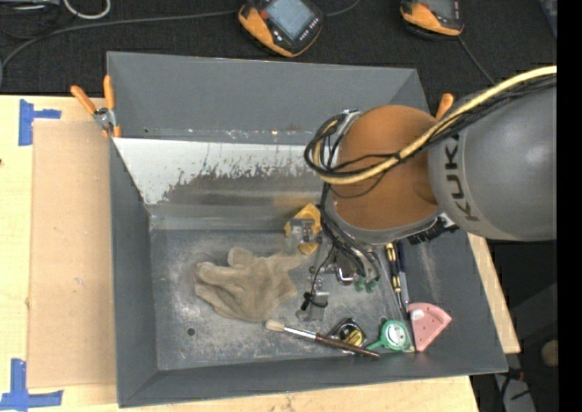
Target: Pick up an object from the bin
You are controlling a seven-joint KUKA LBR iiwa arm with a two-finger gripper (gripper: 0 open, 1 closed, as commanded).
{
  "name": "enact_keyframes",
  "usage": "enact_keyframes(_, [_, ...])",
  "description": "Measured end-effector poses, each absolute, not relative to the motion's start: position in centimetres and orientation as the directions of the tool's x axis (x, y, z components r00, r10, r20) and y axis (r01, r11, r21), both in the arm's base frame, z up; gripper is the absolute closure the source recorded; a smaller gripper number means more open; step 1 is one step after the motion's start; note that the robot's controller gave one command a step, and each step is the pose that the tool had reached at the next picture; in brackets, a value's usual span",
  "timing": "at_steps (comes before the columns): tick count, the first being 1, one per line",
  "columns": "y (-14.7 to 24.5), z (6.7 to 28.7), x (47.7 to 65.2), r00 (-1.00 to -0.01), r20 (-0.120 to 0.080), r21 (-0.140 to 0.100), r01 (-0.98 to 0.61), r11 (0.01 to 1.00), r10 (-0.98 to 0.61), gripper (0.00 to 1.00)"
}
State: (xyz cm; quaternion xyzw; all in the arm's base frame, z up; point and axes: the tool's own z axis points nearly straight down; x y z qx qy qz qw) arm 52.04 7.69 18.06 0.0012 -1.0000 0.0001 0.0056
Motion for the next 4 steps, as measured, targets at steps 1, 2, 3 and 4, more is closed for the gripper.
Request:
enact_keyframes(1, [7.6, 18.5, 52.2, -1.000, 0.003, 0.001, 0.002, 1.000, 0.002, 0.00])
enact_keyframes(2, [11.0, 6.6, 58.8, -0.996, 0.006, 0.002, 0.084, 0.996, 0.084, 0.00])
enact_keyframes(3, [13.5, 13.4, 57.6, -0.992, -0.007, 0.004, 0.124, 0.992, 0.124, 0.00])
enact_keyframes(4, [6.6, 9.9, 59.6, -0.943, 0.008, -0.003, 0.333, 0.943, 0.333, 0.00])
